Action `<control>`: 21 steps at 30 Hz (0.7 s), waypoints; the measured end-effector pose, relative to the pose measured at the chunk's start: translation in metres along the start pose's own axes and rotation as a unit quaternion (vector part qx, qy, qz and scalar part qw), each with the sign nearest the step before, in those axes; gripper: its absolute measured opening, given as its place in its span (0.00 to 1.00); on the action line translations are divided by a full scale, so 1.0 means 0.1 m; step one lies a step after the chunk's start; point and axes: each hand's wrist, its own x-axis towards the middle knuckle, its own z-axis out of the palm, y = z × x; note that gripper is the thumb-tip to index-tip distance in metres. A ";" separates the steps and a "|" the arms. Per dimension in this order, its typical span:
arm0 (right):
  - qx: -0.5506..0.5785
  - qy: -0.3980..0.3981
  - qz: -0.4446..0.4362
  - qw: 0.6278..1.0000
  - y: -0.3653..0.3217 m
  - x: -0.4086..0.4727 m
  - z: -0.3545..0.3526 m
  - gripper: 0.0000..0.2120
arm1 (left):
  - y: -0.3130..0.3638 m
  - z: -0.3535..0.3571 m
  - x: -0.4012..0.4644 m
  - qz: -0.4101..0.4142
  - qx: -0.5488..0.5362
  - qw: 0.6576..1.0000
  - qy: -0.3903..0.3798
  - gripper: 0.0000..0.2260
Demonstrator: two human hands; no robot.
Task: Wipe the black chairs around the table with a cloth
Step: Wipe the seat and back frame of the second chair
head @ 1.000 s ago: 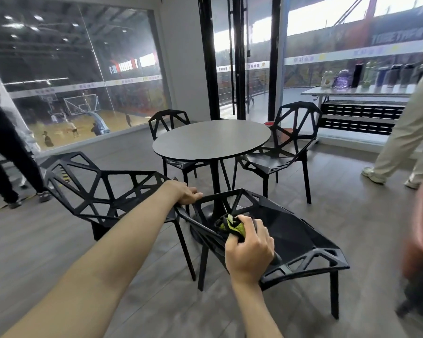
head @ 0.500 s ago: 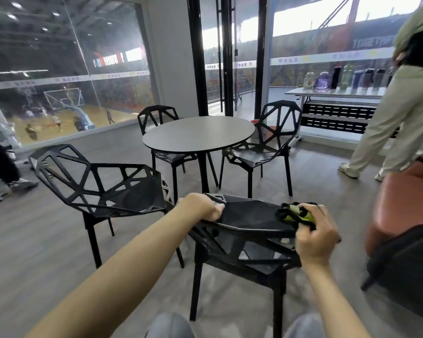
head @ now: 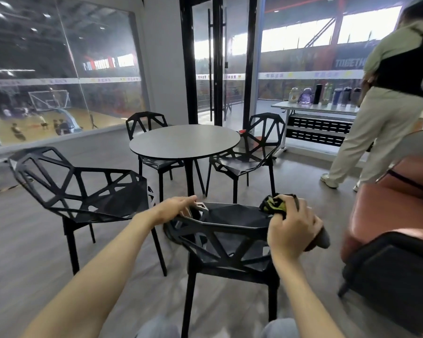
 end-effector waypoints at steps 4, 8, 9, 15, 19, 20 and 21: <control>-0.022 -0.009 -0.018 1.000 0.12 0.14 0.14 0.20 | 0.03 0.06 0.03 -0.040 -0.059 0.996 -0.060 0.28; -0.014 -0.042 -0.035 0.998 0.34 0.41 0.23 0.20 | 0.21 0.16 0.12 -0.043 -0.070 0.991 -0.102 0.40; -0.010 -0.053 -0.040 0.998 0.41 0.49 0.27 0.20 | 0.22 0.20 0.19 -0.041 -0.080 0.991 -0.104 0.45; 0.049 -0.117 -0.048 0.991 0.77 1.03 0.57 0.18 | 0.40 0.46 0.41 -0.080 -0.114 0.985 -0.104 0.41; 0.093 -0.173 -0.037 0.980 0.93 1.35 0.81 0.18 | 0.50 0.67 0.50 -0.079 -0.146 0.984 -0.067 0.46; 0.101 -0.185 -0.035 0.977 0.93 1.40 0.87 0.19 | 0.49 0.70 0.53 -0.090 -0.145 0.984 -0.052 0.49; 0.109 -0.194 -0.034 0.974 0.92 1.44 0.93 0.19 | 0.51 0.72 0.53 -0.102 -0.134 0.985 -0.031 0.48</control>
